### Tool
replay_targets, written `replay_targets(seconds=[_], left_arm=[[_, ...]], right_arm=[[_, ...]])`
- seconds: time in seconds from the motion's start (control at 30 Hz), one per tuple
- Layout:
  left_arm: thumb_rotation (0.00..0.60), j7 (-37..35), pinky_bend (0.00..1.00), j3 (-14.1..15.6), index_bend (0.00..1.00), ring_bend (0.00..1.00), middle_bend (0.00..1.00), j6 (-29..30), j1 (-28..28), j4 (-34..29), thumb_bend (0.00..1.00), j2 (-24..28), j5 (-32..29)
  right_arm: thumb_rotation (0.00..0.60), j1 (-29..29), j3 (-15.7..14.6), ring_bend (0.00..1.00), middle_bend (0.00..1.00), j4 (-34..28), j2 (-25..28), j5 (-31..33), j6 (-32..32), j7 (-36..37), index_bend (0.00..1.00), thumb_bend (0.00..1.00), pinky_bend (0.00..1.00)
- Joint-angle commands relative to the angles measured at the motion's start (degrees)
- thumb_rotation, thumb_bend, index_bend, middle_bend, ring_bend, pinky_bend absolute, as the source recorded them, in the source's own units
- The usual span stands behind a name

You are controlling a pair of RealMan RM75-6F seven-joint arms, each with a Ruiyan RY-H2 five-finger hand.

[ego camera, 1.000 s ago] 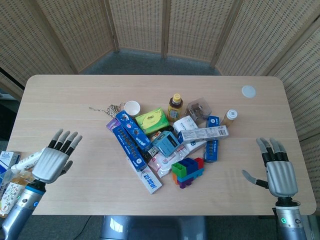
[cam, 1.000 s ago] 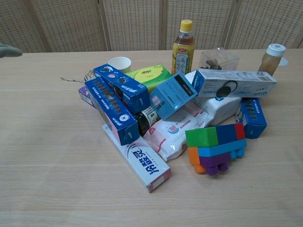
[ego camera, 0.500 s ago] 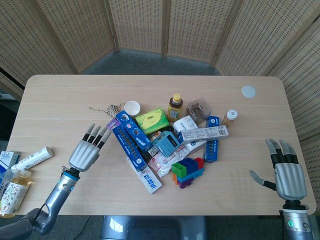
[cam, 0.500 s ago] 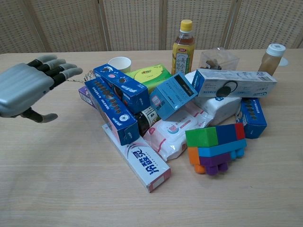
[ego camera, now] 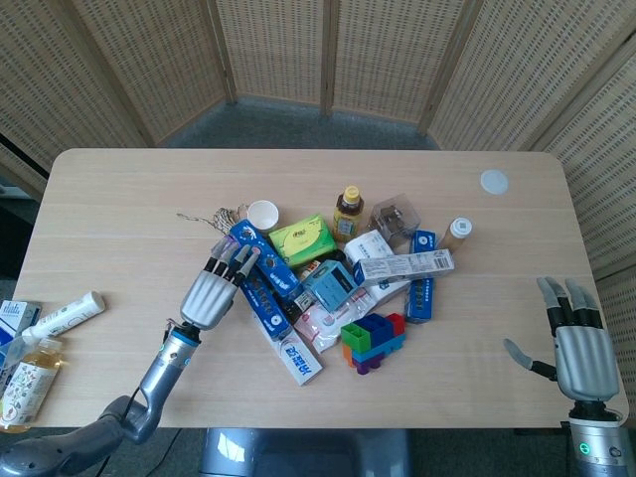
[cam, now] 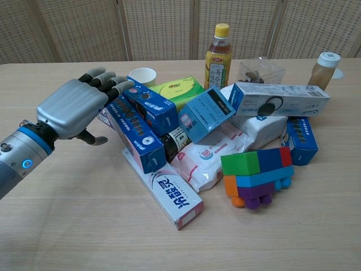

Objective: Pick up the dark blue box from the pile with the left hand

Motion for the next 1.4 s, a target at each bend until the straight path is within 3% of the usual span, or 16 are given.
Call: replay_targets(seconds=[0.03, 0.47, 0.6, 0.73, 0.93, 1.2, 1.4], left_arm=[[0.600, -1.6, 0.00, -0.3, 0.00, 0.00, 0.00, 0.2, -1.4, 3.3, 0.06, -2.5, -0.6], [0.600, -5.0, 0.00, 0.3, 0.00, 0.00, 0.00, 1.5, -3.4, 13.7, 0.06, -9.2, -1.9], [0.600, -5.9, 0.09, -0.1, 0.00, 0.11, 0.02, 2.3, -4.2, 15.1, 0.06, -10.6, -2.6], [0.600, -6.9, 0.26, -0.6, 0.08, 0.25, 0.16, 2.8, -4.9, 15.8, 0.06, -11.6, -3.3], [0.600, -8.2, 0.44, -1.1, 0.35, 0.45, 0.38, 3.8, -5.3, 16.1, 0.11, -12.1, -4.4], [0.600, -10.8, 0.60, -2.1, 0.48, 0.58, 0.53, 6.7, -4.8, 14.0, 0.14, -10.1, -5.6], [0.600, -11.7, 0.63, -2.2, 0.51, 0.60, 0.58, 9.7, -4.0, 8.9, 0.14, -5.8, -5.5]], right_arm=[[0.000, -0.2, 0.0, 0.00, 0.12, -0.1, 0.2, 0.1, 0.1, 0.1, 0.00, 0.19, 0.00], [0.000, -0.6, 0.2, 0.00, 0.13, -1.2, 0.9, 0.2, 0.3, 0.3, 0.00, 0.19, 0.00], [0.000, -0.7, 0.2, 0.00, 0.12, -1.7, 1.0, 0.2, 0.4, 0.3, 0.00, 0.19, 0.00], [0.000, -0.9, 0.3, 0.00, 0.13, -2.1, 1.3, 0.2, 0.6, 0.4, 0.00, 0.19, 0.00], [0.000, -1.2, 0.2, 0.00, 0.12, -2.5, 1.7, 0.2, 0.8, 0.5, 0.00, 0.19, 0.00], [0.000, -1.2, 0.4, 0.00, 0.12, -2.8, 1.9, 0.3, 0.6, 0.6, 0.00, 0.19, 0.00], [0.000, -0.9, 0.5, 0.00, 0.12, -3.1, 1.8, 0.2, 0.2, 0.2, 0.00, 0.19, 0.00]])
